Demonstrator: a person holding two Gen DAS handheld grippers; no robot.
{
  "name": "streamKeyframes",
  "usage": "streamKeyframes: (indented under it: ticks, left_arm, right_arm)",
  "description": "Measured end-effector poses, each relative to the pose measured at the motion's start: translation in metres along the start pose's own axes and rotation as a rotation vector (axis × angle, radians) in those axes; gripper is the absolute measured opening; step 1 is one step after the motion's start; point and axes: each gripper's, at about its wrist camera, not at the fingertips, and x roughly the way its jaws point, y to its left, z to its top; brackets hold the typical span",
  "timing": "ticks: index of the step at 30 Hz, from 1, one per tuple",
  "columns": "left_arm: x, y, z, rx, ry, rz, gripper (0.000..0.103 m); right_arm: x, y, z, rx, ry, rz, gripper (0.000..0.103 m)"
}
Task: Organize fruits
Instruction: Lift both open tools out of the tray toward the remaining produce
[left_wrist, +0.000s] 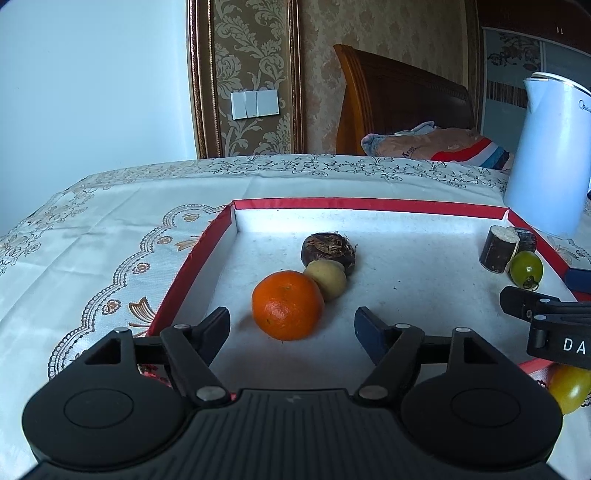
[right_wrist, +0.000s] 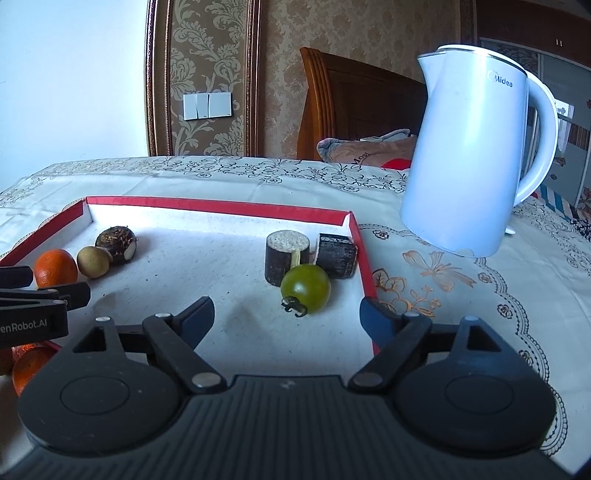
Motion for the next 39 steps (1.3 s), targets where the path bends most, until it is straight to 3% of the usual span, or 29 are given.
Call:
streamKeyframes:
  ticks: [33,39]
  left_arm:
    - [-0.036,0.006,-0.014,-0.001,-0.054,-0.034,0.075]
    - [-0.063,0.009,-0.025,-0.004,-0.108,-0.074,0.083]
  right_arm:
    - [-0.029,0.005,-0.012,-0.021,-0.030,0.025,0.098]
    - [-0.046,-0.001,-0.018,0.006,-0.055,0.008,0.103]
